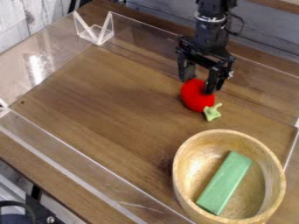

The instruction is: Move the red object to the right side of the table

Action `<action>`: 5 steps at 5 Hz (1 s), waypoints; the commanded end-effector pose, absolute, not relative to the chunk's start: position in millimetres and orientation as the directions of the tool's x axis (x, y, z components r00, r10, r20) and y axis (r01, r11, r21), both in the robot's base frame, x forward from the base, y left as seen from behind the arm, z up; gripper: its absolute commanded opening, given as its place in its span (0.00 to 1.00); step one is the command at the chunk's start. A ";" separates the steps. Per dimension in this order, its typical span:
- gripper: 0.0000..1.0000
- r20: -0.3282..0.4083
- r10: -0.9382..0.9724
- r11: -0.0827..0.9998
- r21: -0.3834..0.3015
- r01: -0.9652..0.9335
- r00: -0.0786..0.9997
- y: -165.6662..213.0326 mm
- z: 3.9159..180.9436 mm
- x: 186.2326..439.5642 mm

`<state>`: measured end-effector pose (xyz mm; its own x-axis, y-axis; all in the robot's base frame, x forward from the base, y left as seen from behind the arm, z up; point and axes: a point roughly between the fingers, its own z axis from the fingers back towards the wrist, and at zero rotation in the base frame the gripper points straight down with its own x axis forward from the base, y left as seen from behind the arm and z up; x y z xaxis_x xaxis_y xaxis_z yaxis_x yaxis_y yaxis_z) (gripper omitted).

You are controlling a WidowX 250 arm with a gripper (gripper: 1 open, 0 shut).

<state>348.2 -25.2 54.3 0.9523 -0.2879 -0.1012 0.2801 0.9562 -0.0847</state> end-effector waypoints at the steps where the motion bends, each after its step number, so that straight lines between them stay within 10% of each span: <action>1: 1.00 -0.035 -0.359 0.932 -0.072 0.356 0.933 -35.2 72.4 357.6; 5: 1.00 -0.029 -0.490 0.871 -0.054 0.488 0.871 -33.1 102.2 367.5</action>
